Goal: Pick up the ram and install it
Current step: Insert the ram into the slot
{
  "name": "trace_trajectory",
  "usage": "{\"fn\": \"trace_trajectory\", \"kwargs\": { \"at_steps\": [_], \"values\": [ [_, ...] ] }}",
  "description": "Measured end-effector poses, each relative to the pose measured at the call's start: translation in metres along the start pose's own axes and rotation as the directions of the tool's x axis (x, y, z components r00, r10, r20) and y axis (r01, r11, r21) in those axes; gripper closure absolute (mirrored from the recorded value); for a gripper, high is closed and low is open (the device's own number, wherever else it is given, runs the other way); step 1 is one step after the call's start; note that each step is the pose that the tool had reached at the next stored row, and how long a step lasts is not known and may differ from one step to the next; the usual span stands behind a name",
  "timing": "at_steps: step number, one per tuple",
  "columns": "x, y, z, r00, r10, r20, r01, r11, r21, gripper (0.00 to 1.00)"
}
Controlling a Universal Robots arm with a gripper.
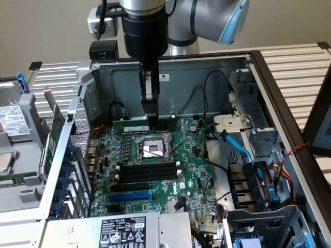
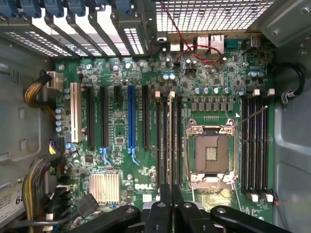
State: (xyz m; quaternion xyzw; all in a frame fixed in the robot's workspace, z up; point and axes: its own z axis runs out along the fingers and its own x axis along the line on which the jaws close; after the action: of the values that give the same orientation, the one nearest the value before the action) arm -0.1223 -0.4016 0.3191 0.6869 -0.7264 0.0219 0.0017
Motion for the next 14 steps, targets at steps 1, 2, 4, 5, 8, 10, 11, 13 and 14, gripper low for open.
{"fn": "trace_trajectory", "kwargs": {
  "at_steps": [1,2,4,5,8,10,11,13,14],
  "values": [
    [0.002,-0.0001,0.0018,1.0000,0.000,0.0013,0.000,1.0000,0.0006,0.88],
    [0.003,-0.0001,0.0034,1.0000,0.000,0.0029,0.000,1.0000,0.0011,0.88],
    [0.005,-0.0001,0.0065,1.0000,0.000,0.0052,0.000,1.0000,0.0019,0.88],
    [0.006,-0.0002,0.0071,1.0000,0.000,0.0056,0.000,1.0000,0.0016,0.88],
    [0.007,0.0000,0.0125,1.0000,0.000,0.0074,0.000,1.0000,0.0017,0.88],
    [0.007,0.0001,0.0162,1.0000,0.000,0.0075,0.000,1.0000,0.0018,0.88],
    [0.006,0.0002,0.0214,1.0000,0.000,0.0071,0.000,1.0000,0.0017,0.88],
    [0.006,0.0005,0.0335,1.0000,0.000,0.0049,0.000,1.0000,0.0020,0.88],
    [0.006,0.0007,0.0379,1.0000,0.000,-0.0050,0.000,1.0000,0.0025,0.88]
  ]
}}
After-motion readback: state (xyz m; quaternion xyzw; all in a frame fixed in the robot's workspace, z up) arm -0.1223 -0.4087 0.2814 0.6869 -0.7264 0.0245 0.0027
